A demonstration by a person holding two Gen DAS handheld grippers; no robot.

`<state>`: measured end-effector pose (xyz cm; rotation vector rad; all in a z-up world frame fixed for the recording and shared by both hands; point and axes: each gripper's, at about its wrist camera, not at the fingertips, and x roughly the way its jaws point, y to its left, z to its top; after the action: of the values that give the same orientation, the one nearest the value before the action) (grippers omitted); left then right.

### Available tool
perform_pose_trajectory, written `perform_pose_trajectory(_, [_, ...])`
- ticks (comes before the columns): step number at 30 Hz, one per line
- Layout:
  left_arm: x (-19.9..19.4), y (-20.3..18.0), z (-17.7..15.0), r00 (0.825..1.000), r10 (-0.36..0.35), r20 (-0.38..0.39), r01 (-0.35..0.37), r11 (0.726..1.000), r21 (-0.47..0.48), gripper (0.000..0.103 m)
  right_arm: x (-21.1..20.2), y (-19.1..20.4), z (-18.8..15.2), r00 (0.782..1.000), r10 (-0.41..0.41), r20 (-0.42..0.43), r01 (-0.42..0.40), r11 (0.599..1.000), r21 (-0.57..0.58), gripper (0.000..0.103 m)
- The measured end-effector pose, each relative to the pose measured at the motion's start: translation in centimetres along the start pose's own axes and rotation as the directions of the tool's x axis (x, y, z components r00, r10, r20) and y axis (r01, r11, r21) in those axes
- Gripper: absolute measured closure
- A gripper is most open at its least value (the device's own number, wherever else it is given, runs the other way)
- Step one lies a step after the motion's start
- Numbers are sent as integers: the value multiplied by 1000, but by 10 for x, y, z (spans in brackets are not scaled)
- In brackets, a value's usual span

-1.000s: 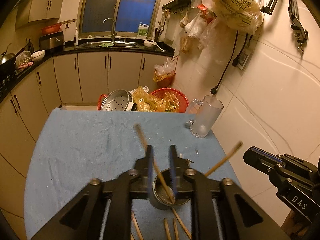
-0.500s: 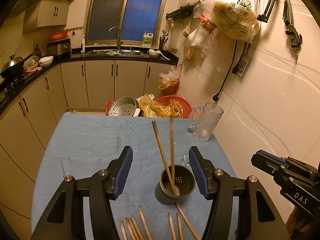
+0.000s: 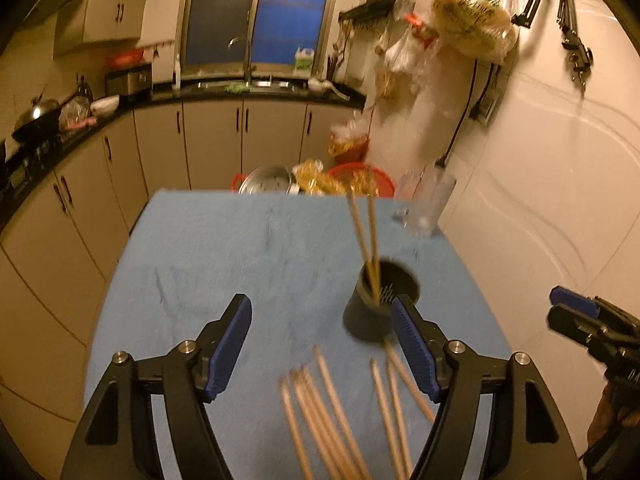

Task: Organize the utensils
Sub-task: 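Move the right gripper back to the chopsticks and close on one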

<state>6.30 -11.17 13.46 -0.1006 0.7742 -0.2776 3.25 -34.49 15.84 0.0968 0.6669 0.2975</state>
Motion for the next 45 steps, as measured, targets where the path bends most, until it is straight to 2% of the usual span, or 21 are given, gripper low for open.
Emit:
perform_pose_trajectory(4, [3, 28, -29, 999, 41, -34, -42, 999, -34, 30, 1, -4, -27, 999, 30, -28, -30, 999, 16, 42])
perform_pose_trajectory(9, [28, 58, -64, 990, 47, -132, -63, 990, -125, 30, 20, -8, -48, 995, 51, -81, -48, 998, 32, 42])
perform_pose_trajectory(15, [59, 61, -82, 979, 49, -200, -75, 989, -126, 30, 65, -14, -60, 983, 70, -172, -62, 997, 51, 43])
perform_pose_trajectory(21, [84, 53, -90, 968, 53, -245, -79, 992, -95, 32, 105, -23, -69, 964, 107, -242, -82, 990, 111, 54])
perform_pose_trajectory(26, [110, 49, -97, 951, 63, -302, -88, 994, -67, 50, 134, -20, -75, 946, 138, -294, -98, 984, 148, 64])
perform_pose_trajectory(32, [132, 52, -105, 933, 80, -352, -106, 993, -55, 60, 172, -23, -85, 923, 137, -359, -70, 979, 194, 71])
perform_pose_trajectory(36, [135, 54, -102, 934, 82, -348, -106, 993, -50, 62, 193, -29, -89, 912, 133, -388, -48, 974, 223, 76])
perform_pose_trajectory(40, [137, 57, -100, 930, 107, -351, -119, 993, -12, 73, 209, -32, -92, 904, 94, -418, 0, 976, 220, 79])
perform_pose_trajectory(45, [138, 63, -98, 930, 99, -353, -113, 993, -18, 75, 220, -35, -95, 898, 58, -436, 37, 977, 208, 81])
